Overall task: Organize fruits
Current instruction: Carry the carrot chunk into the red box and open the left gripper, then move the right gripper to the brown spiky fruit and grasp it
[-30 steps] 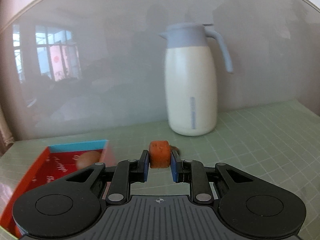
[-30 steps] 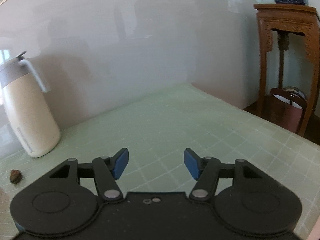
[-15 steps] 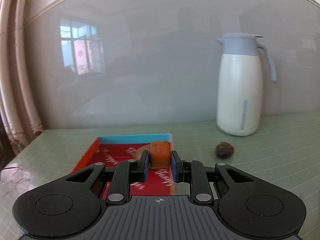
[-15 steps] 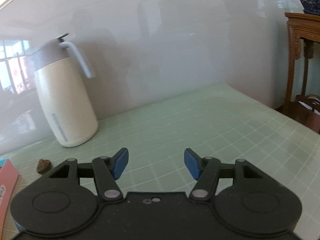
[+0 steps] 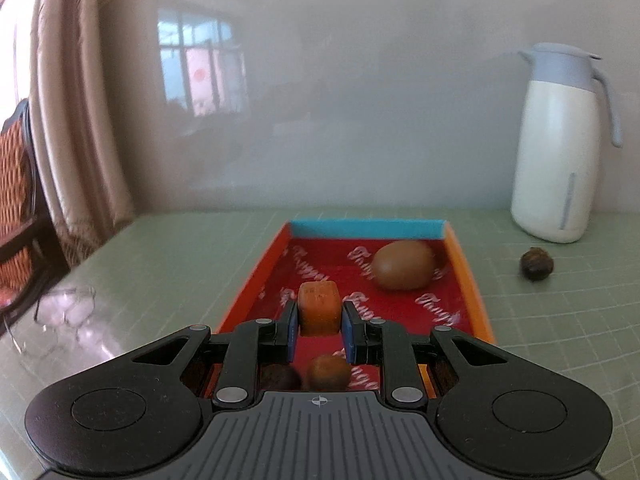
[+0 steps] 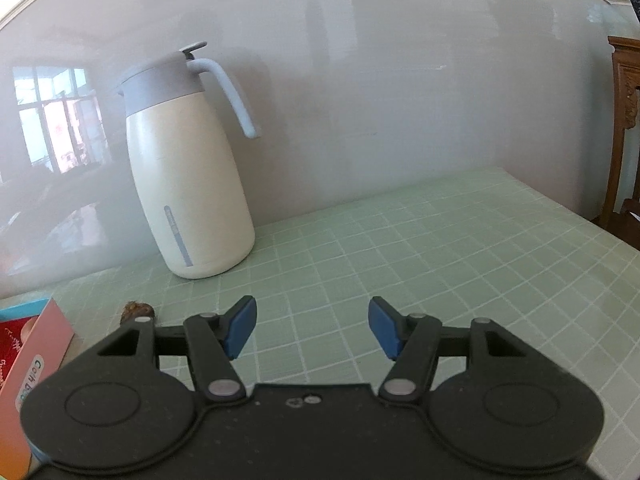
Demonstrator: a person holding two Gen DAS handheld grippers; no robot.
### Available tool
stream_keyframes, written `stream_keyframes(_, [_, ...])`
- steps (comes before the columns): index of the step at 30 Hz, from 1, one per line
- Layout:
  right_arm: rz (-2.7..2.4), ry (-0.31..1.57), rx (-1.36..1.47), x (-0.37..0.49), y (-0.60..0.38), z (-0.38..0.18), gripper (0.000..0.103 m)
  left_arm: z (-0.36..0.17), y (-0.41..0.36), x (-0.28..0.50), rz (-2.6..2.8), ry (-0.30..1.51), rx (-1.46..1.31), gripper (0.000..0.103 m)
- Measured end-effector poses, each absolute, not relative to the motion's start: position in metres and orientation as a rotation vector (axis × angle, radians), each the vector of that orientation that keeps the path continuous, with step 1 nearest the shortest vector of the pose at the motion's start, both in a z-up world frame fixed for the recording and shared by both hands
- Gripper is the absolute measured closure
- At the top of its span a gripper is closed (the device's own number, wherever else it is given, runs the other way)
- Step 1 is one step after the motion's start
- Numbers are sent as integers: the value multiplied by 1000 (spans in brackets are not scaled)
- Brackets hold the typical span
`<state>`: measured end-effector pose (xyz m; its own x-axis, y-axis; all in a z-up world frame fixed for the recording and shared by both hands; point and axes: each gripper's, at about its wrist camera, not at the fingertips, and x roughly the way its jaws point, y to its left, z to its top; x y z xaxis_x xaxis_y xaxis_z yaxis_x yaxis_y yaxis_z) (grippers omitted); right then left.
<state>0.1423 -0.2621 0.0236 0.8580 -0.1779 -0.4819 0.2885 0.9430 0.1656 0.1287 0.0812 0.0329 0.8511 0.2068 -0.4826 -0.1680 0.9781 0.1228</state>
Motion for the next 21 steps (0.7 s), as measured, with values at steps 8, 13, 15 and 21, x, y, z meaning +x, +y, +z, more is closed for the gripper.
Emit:
stream_keyframes(8, [-228, 482, 228, 143, -252, 23, 40, 27, 86, 127, 203, 525, 64, 68])
stream_keyframes(13, [-218, 482, 213, 142, -246, 22, 40, 32, 82, 120, 221, 474, 76, 28])
stream_keyframes(15, [-213, 482, 212, 143, -246, 22, 40, 35, 83, 118, 215, 466, 59, 28])
stream_keyframes(21, [-199, 489, 191, 148, -241, 20, 40, 42, 88, 111, 236, 424, 42, 12])
